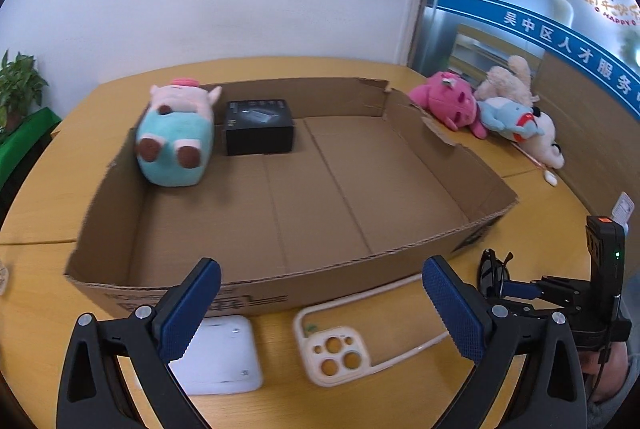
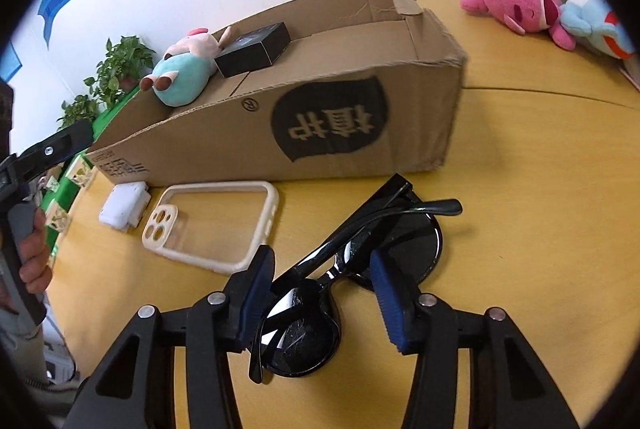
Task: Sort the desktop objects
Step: 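Lower both grippers onto the black sunglasses and close them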
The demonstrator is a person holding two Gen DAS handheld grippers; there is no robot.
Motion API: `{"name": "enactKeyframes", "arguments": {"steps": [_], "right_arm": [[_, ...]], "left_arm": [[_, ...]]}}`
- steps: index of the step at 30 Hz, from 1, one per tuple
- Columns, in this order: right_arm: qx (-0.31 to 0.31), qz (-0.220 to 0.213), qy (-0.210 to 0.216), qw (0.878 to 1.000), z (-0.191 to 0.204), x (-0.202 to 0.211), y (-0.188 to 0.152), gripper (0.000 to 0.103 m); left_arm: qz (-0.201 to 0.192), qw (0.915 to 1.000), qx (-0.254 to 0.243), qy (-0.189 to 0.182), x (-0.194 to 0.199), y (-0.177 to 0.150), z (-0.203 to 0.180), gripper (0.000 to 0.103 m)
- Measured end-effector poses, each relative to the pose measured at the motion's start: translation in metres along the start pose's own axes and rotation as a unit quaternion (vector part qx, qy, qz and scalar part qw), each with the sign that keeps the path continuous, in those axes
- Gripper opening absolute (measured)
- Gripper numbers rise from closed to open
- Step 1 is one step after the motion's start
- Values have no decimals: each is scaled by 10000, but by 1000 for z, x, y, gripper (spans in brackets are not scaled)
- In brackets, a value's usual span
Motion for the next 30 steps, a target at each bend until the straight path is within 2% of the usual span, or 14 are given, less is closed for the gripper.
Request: {"name": "enactKeyframes", "arguments": {"steps": [4, 8, 11, 15, 16, 18, 21, 26, 30], "right_arm": [[285, 229, 351, 9987, 1, 9, -11, 49], [448, 319, 603, 9967, 6, 19, -22, 49], [323, 383, 728, 9961, 11, 24, -31, 49], [219, 423, 851, 9952, 22, 21, -41, 49], [281, 455, 857, 9949, 25, 18, -43, 49], [453, 488, 804, 9945, 28, 14, -47, 49], [405, 426, 769, 9953, 17, 19, -42, 49], [308, 299, 403, 9983, -11, 32, -34, 49], [369, 240, 301, 9986, -17, 32, -27, 49]], "left_arm": [[171, 9989, -193, -386, -7, 0, -30, 102], [530, 9927, -239, -1054, -18, -3, -64, 102], [815, 9840, -184, -1574, -27, -8, -85, 100], [1258, 9687, -159, -2135, -42, -18, -110, 85], [1365, 9656, -171, -2208, -46, -21, -116, 82], [1513, 9607, -223, -2318, -51, -25, -123, 70], [1698, 9550, -368, -2403, -55, -33, -128, 63], [1886, 9454, -522, -2606, -53, -48, -133, 61], [2171, 9282, -682, -2945, -53, -64, -145, 56]]}}
Point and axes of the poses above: each gripper's, at about its wrist camera, not at the fingertips, and x roughly against the way its jaws point, z to its left, y to its top, the point moved 2 cm from there along -x, roughly the way its jaws point, and after that the axes turned 12 degrees about y, right-handed, at the moved point
